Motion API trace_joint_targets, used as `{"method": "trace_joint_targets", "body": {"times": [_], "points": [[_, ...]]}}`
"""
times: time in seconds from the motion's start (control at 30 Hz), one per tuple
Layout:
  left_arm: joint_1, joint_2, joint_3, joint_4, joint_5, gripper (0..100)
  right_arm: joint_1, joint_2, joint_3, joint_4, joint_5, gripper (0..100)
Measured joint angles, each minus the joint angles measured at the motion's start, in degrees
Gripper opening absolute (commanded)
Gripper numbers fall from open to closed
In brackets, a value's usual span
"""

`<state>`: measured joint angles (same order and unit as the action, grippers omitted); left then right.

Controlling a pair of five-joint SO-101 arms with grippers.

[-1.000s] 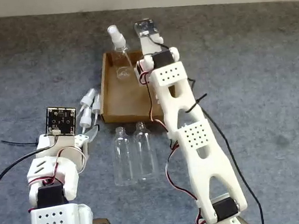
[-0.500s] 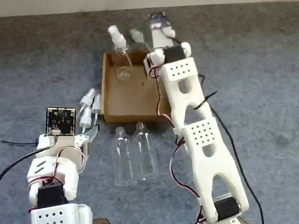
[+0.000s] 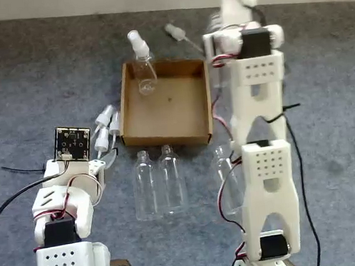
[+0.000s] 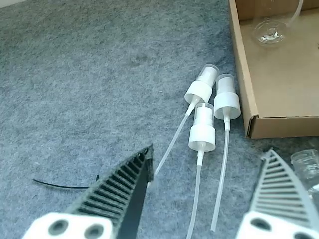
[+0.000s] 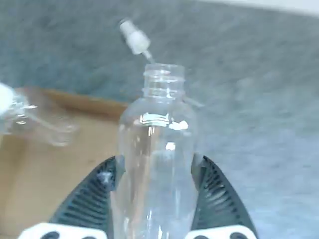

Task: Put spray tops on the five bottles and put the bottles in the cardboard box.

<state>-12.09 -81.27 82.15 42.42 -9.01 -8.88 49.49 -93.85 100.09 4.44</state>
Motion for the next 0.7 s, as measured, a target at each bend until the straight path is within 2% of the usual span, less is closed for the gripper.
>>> {"method": "trace_joint_targets", "body": {"times": [0.17,0.27,0.47,0.7], "points": [[0.0,0.0,0.0,0.0,0.0,31,6.51,-1.23,0.09,0.09,5.19,0.5],[0.0,0.0,0.09,0.0,0.0,31,9.76,-4.13,6.33,0.09,5.63,0.5],[0.0,0.0,1.58,-1.67,0.0,31,10.29,-19.25,37.54,0.09,5.8,0.5],[0.0,0.0,1.85,-2.73,0.0,31,4.84,-37.98,77.36,-2.64,6.15,0.7]]}}
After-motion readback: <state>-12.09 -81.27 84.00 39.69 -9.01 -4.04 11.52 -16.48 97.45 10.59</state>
